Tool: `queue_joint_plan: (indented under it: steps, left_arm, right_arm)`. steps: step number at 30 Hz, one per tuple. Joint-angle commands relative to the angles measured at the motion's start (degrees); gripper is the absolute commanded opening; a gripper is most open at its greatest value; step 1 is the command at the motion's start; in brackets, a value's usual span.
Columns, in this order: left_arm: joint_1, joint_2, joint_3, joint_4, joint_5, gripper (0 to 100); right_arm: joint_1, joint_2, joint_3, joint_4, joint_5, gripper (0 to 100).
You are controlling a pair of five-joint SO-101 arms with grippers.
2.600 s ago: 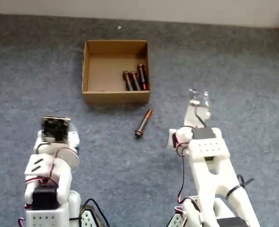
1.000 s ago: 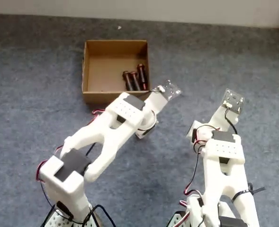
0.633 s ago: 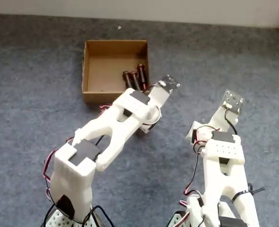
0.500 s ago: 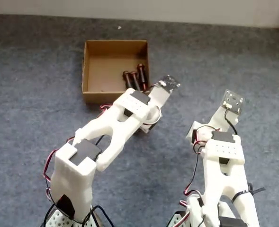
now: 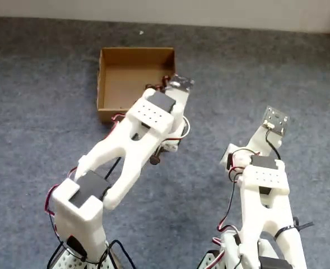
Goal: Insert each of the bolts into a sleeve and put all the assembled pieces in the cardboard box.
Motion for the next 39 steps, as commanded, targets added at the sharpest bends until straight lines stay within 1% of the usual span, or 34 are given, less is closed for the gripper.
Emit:
queue_joint_plan:
  steps: [1, 4, 11, 16, 18, 20, 23, 27, 30, 32, 36, 39]
  left_arm:
    - [-0.9, -9.1, -2.2, 2.5, 12.7, 1]
    - [-2.5, -12.3, -0.7, 2.4, 25.8, 1]
    - [-8.7, -15.1, 0.2, 2.6, 44.7, 1]
    - [-13.9, -15.0, 0.2, 2.6, 62.5, 1]
    - [-15.8, -15.3, 0.2, 4.7, 69.1, 1]
    - [-16.9, -15.3, 0.0, 7.2, 73.8, 1]
    - [-18.1, -15.3, 0.1, 9.7, 77.1, 1]
    - [-18.2, -15.3, 0.1, 11.6, 77.2, 1]
    - [-18.9, -15.3, 0.1, 11.6, 77.4, 1]
    - [-19.1, -15.3, 0.0, 11.6, 77.4, 5]
    - [-19.0, -15.3, 0.0, 11.6, 77.4, 18]
    - [-18.9, -15.3, 0.1, 11.6, 77.4, 24]
  right_arm:
    - [0.7, -1.5, -0.4, -1.1, 0.0, 0.5]
    - [0.7, -1.5, -0.4, -1.1, 0.0, 0.5]
    - [0.7, -1.5, -0.4, -1.1, 0.0, 0.5]
    - [0.6, -1.5, -0.4, -1.1, 0.0, 0.5]
    - [0.6, -1.5, -0.4, -1.1, 0.0, 0.5]
    - [0.6, -1.5, -0.4, -1.1, 0.0, 0.5]
    - [0.6, -1.5, -0.4, -1.1, 0.0, 0.5]
    - [0.6, -1.5, -0.3, -1.1, 0.0, 0.5]
    - [0.6, -1.5, -0.3, -1.1, 0.0, 0.5]
    - [0.7, -1.5, -0.3, -1.1, 0.0, 0.5]
    - [0.7, -1.5, -0.3, -1.1, 0.0, 0.5]
    - [0.7, -1.5, -0.3, -1.1, 0.0, 0.5]
